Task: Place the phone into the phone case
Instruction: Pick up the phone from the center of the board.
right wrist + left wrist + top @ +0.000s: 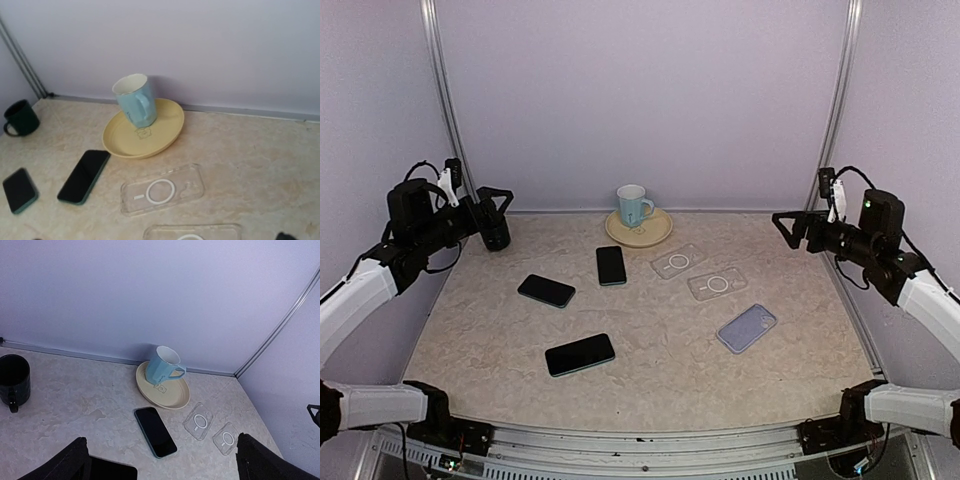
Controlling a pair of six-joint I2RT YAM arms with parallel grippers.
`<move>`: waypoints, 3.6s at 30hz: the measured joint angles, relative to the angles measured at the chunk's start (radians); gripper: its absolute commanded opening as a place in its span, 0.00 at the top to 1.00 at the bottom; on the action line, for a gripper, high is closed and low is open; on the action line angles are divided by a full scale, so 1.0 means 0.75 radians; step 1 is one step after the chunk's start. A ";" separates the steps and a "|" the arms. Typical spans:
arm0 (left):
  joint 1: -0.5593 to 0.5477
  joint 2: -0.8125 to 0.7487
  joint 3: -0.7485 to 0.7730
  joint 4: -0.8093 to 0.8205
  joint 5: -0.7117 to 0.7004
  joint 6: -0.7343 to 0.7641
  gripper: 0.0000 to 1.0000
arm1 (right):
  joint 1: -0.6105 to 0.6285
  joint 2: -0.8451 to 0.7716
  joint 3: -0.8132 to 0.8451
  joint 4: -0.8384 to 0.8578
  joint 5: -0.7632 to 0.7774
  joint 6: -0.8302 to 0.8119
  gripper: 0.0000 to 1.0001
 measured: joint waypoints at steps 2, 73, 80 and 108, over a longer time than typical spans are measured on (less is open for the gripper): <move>0.006 -0.001 -0.005 0.007 -0.018 -0.020 0.01 | 0.000 -0.014 -0.008 0.004 0.028 0.051 0.00; -0.657 0.595 0.097 -0.020 -0.457 -0.124 0.01 | 0.425 0.594 0.168 -0.288 0.509 -0.023 0.00; -0.686 0.597 0.112 -0.020 -0.430 -0.095 0.01 | 0.427 0.669 0.219 -0.305 0.558 -0.034 0.00; -0.737 0.599 0.082 -0.112 -0.453 -0.035 0.01 | 0.435 0.755 0.239 -0.309 0.550 -0.052 0.00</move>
